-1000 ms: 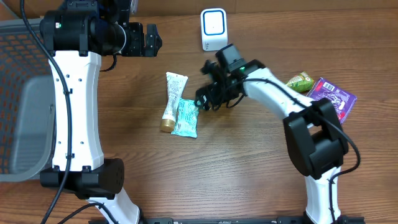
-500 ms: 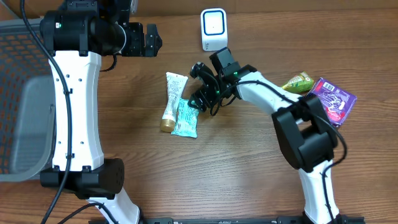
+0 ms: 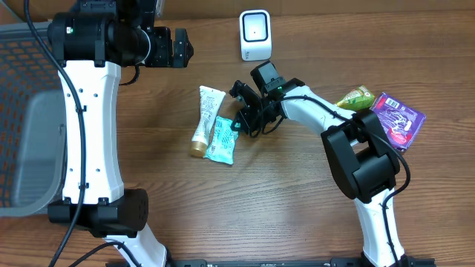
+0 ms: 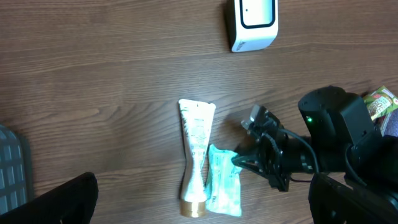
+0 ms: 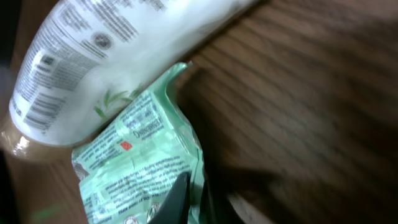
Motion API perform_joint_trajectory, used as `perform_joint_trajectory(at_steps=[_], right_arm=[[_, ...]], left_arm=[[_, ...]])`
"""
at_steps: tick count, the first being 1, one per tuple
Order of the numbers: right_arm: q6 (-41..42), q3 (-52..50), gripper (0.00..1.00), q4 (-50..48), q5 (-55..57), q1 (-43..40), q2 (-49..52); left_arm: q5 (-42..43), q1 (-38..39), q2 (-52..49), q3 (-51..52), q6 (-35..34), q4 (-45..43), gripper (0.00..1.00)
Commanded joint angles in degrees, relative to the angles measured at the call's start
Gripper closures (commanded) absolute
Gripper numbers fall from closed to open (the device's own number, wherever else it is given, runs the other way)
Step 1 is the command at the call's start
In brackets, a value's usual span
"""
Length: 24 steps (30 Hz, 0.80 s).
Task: Scan the item barcode
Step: 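Move the right gripper to the mint-green packet and grasp it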
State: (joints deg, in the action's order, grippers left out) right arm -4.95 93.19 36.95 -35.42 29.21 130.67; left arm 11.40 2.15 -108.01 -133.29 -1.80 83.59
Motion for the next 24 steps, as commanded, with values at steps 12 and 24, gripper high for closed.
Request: perform_joint_trajectory(at_steps=[12, 24], right_arm=[[42.9, 0.5, 0.96, 12.7, 27.9, -7.7, -9.4], [30.6, -0.4, 0.22, 16.4, 25.9, -4.6, -9.3]], left_arm=[[0.4, 0.3, 0.3, -0.9, -1.0, 0.0, 0.0], [0.4, 0.3, 0.3, -0.9, -1.0, 0.0, 0.0]])
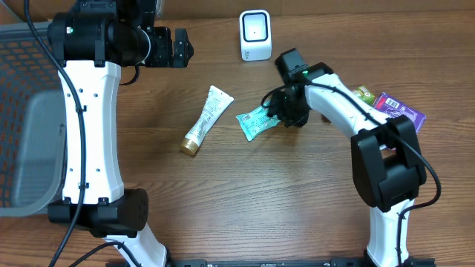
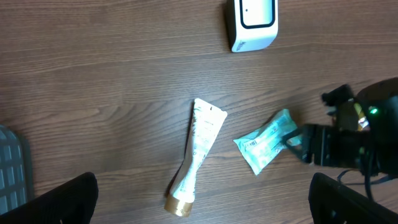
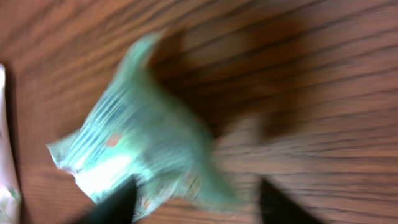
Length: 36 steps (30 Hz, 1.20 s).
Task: Scan the item barcode
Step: 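Move the right gripper to the mint-green packet and grasp it, then lift the mint-green packet and carry it toward the scanner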
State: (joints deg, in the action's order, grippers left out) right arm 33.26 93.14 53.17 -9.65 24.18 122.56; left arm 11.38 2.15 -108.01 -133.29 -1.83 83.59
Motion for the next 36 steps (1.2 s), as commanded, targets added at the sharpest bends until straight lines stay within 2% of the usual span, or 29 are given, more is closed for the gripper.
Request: perform_joint_trajectory(at_steps=[1, 4, 6, 7, 10, 12, 18, 25, 29, 36], right_arm=[[-9.9, -0.4, 0.18, 0.6, 0.1, 0.0, -1.2], [-17.9, -0.4, 0.15, 0.3, -0.8, -1.7, -1.2], [-28.1, -0.4, 0.15, -0.9, -1.7, -3.2, -1.2], [-35.7, -0.4, 0.13, -2.1, -2.0, -4.6, -1.2], [-43.4, -0.4, 0.11, -4.4, -2.1, -6.6, -1.2], [-48.7, -0.4, 0.11, -6.3, -6.1, -7.9, -1.0], [-50.5, -0.4, 0.12, -9.6, -17.7, -8.8, 0.9], [-50.4, -0.4, 0.17, -10.6, -22.9, -8.8, 5.0], [-50.4, -0.4, 0.32, -11.4, -26.0, -8.8, 7.1], [-48.2, -0.5, 0.42, -12.0, -29.7, -8.8, 9.6]], left_arm=[[0.5, 0.3, 0.3, -0.9, -1.0, 0.0, 0.0], [0.5, 0.3, 0.3, -0.9, -1.0, 0.0, 0.0], [0.5, 0.3, 0.3, -0.9, -1.0, 0.0, 0.0], [0.5, 0.3, 0.3, -0.9, -1.0, 0.0, 0.0], [0.5, 0.3, 0.3, -0.9, -1.0, 0.0, 0.0], [0.5, 0.3, 0.3, -0.9, -1.0, 0.0, 0.0], [0.5, 0.4, 0.3, -0.9, -1.0, 0.0, 0.0], [0.5, 0.4, 0.3, -0.9, -1.0, 0.0, 0.0], [0.5, 0.4, 0.3, -0.9, -1.0, 0.0, 0.0], [0.5, 0.4, 0.3, -0.9, -1.0, 0.0, 0.0]])
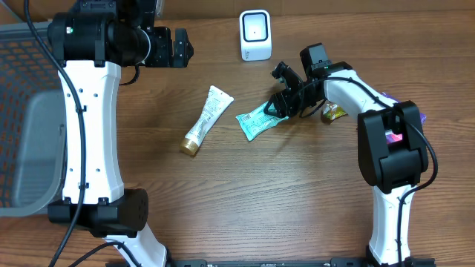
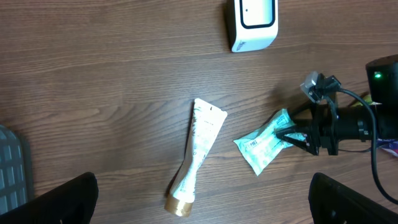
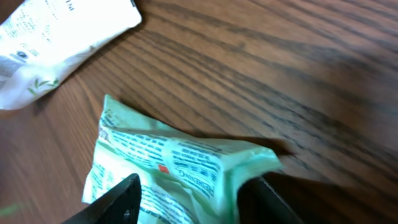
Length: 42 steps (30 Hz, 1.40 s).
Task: Scan the item barcode
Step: 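Lift the mint-green packet and carry it toward the scanner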
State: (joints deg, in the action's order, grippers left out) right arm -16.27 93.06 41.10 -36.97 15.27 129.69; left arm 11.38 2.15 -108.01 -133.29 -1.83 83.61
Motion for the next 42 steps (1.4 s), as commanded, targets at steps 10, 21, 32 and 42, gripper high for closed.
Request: perform_joint_trajectory(at_steps=[10, 21, 32, 42], right_arm=[[8.6, -2.4, 0.95, -0.9, -2.4, 0.1, 3.7], [8.5, -0.1, 0.96, 2.2, -24.3, -6.2, -3.9], [5.8, -0.1, 0.96, 9.7, -18.6, -8.3, -28.2], [8.8, -0.1, 0.96, 12.2, -14.4, -8.3, -35.5]], left_arm=[[0.5, 0.4, 0.3, -0.9, -1.0, 0.0, 0.0], [0.5, 0.5, 0.3, -0.9, -1.0, 0.0, 0.0], [0.5, 0.5, 0.3, -0.9, -1.0, 0.0, 0.0], [0.5, 0.5, 0.3, -0.9, -1.0, 0.0, 0.0]])
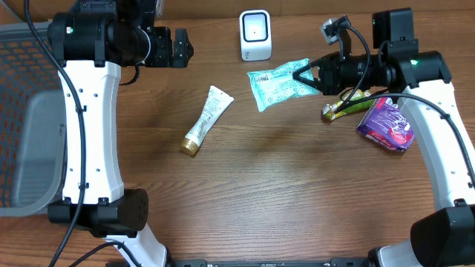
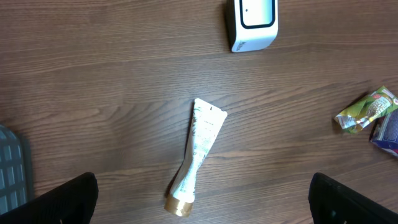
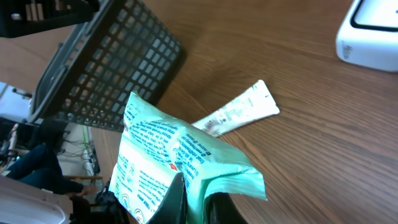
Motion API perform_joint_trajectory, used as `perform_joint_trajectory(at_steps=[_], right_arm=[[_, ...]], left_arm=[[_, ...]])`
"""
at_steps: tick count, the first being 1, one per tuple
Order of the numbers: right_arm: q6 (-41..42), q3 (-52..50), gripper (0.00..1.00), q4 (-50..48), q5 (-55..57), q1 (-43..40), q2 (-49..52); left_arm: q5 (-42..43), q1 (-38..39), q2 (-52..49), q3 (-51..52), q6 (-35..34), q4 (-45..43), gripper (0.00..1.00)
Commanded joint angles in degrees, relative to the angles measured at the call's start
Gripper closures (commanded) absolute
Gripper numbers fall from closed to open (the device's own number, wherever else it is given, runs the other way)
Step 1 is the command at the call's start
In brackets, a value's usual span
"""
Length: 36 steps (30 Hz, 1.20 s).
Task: Scan the item barcode
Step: 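Lift the mint-green packet and carry it toward the scanner, then hold the mint-green packet in front of the scanner window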
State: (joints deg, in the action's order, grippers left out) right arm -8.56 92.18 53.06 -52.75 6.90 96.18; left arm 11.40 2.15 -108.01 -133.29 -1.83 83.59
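Observation:
My right gripper point(image 1: 303, 76) is shut on a mint-green packet point(image 1: 276, 85), holding it in the air just right of and below the white scanner point(image 1: 254, 35). In the right wrist view the packet point(image 3: 174, 155) stands pinched by its edge between my fingers, printed side to the camera. The scanner's corner point(image 3: 372, 34) shows at the upper right there. My left gripper point(image 2: 202, 199) hangs high at the back left, wide open, with only its dark fingertips point(image 2: 65, 199) in view and nothing between them.
A white tube with a gold cap point(image 1: 205, 119) lies on the wooden table point(image 1: 245, 200) left of centre. A yellow-green pouch point(image 1: 349, 105) and a purple packet point(image 1: 386, 122) lie at the right. A dark mesh basket point(image 1: 26, 89) stands at the far left.
My right gripper was down on the table at the green packet's right end. Now it holds the packet lifted off the table, further back and right, near the scanner. The left arm has not moved.
My right gripper first reached the green packet lying beside the white tube. Then the packet lay further right, apart from the tube, which had turned. The gripper stayed at the packet's edge on the table. Now the packet is in the air beside the scanner.

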Motion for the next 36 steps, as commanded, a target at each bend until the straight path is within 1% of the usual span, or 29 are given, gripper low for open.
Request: perform_joint_trajectory(at_steps=[1, 4, 5, 8, 11, 12, 13, 14, 16, 18, 21, 23, 24, 28, 31, 34, 36], right_arm=[[1.1, 0.8, 0.96, 0.5, 1.3, 0.1, -2.0], [1.6, 0.8, 0.96, 0.9, 1.5, 0.1, -2.1], [2.9, 0.8, 0.96, 0.9, 2.5, 0.2, -2.1], [10.4, 0.8, 0.96, 0.0, 14.2, 1.7, -2.1], [15.9, 0.8, 0.97, -1.9, 30.5, 5.6, -2.0], [17.2, 0.8, 0.97, -3.0, 38.5, 7.8, -1.9], [17.6, 0.8, 0.96, -3.9, 44.2, 9.5, -1.7], [17.5, 0.8, 0.97, -6.6, 56.6, 13.6, -0.7], [16.5, 0.8, 0.96, -11.1, 71.3, 17.8, 1.4], [14.7, 0.8, 0.96, -15.4, 80.3, 19.9, 3.7], [7.9, 0.8, 0.96, -25.9, 94.6, 22.4, 8.8], [-0.9, 0.8, 0.96, -34.4, 100.2, 23.1, 12.4], [-9.3, 0.8, 0.96, -39.8, 100.8, 23.1, 14.6], [-37.9, 0.8, 0.96, -54.8, 100.3, 23.1, 21.2], [-52.9, 0.8, 0.96, -66.3, 98.1, 23.1, 25.1], [-59.7, 0.8, 0.96, -74.6, 94.1, 23.1, 27.5], [-61.8, 0.8, 0.96, -77.6, 91.4, 23.1, 28.6]], left_arm=[[0.4, 0.5, 0.3, -0.9, -1.0, 0.0, 0.0], [0.4, 0.5, 0.3, -0.9, -1.0, 0.0, 0.0], [0.4, 0.5, 0.3, -0.9, -1.0, 0.0, 0.0], [0.4, 0.5, 0.3, -0.9, -1.0, 0.0, 0.0], [0.4, 0.5, 0.3, -0.9, -1.0, 0.0, 0.0], [0.4, 0.5, 0.3, -0.9, -1.0, 0.0, 0.0], [0.4, 0.5, 0.3, -0.9, -1.0, 0.0, 0.0], [0.4, 0.5, 0.3, -0.9, -1.0, 0.0, 0.0], [0.4, 0.5, 0.3, -0.9, -1.0, 0.0, 0.0], [0.4, 0.5, 0.3, -0.9, -1.0, 0.0, 0.0], [0.4, 0.5, 0.3, -0.9, -1.0, 0.0, 0.0], [0.4, 0.5, 0.3, -0.9, -1.0, 0.0, 0.0], [0.4, 0.5, 0.3, -0.9, -1.0, 0.0, 0.0], [0.4, 0.5, 0.3, -0.9, -1.0, 0.0, 0.0], [0.4, 0.5, 0.3, -0.9, -1.0, 0.0, 0.0], [0.4, 0.5, 0.3, -0.9, -1.0, 0.0, 0.0], [0.4, 0.5, 0.3, -0.9, -1.0, 0.0, 0.0]])
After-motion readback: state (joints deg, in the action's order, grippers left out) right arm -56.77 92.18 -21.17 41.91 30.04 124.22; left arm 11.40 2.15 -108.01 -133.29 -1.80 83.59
